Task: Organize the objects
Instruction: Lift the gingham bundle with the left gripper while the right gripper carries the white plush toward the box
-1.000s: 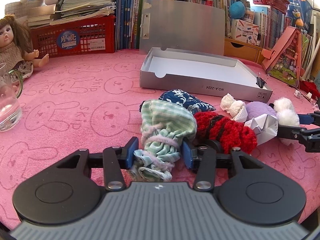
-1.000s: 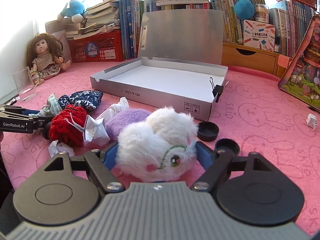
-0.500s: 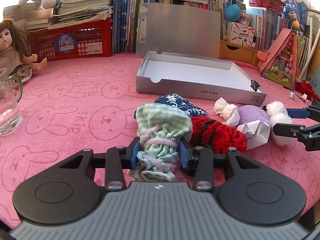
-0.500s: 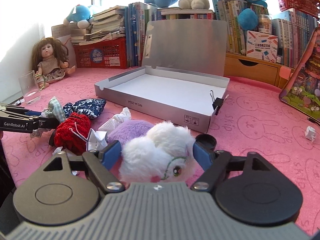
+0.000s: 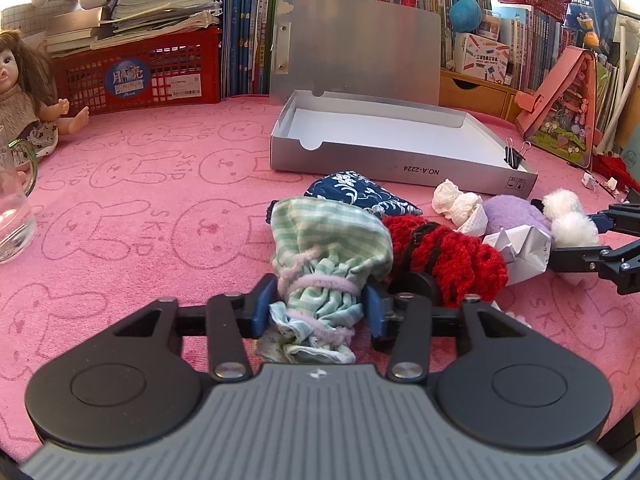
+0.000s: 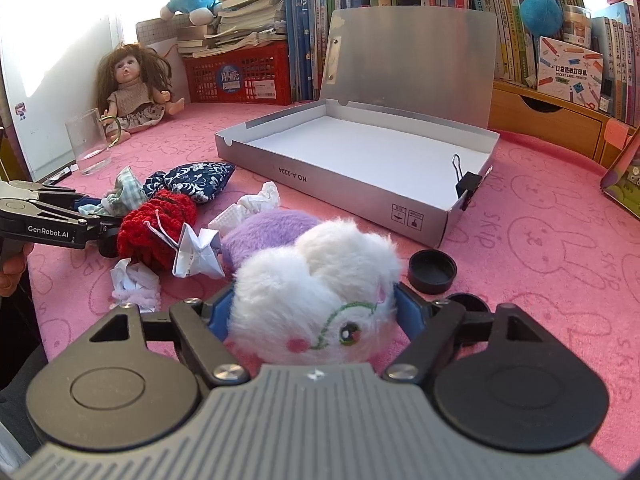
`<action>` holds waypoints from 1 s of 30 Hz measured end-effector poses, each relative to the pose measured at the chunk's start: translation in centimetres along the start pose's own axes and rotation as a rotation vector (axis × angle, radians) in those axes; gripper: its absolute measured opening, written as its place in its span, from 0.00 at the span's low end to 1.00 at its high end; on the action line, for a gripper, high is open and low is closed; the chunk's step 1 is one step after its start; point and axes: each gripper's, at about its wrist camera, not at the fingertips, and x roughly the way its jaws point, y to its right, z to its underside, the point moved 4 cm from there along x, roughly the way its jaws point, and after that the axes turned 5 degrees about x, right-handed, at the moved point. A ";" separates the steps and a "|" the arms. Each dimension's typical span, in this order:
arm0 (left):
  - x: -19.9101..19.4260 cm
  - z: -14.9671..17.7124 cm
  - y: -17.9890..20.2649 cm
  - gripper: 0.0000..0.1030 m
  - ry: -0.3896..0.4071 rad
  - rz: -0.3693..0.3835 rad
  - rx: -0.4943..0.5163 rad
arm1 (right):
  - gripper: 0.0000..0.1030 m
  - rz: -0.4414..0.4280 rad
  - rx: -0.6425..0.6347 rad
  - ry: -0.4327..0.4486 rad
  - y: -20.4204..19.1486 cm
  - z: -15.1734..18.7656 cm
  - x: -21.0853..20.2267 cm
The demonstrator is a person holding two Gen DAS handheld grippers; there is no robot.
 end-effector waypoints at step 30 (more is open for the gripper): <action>-3.5 -7.4 0.1 0.42 0.129 0.025 -0.019 | 0.74 0.143 0.011 0.084 -1.8 -6.0 -2.8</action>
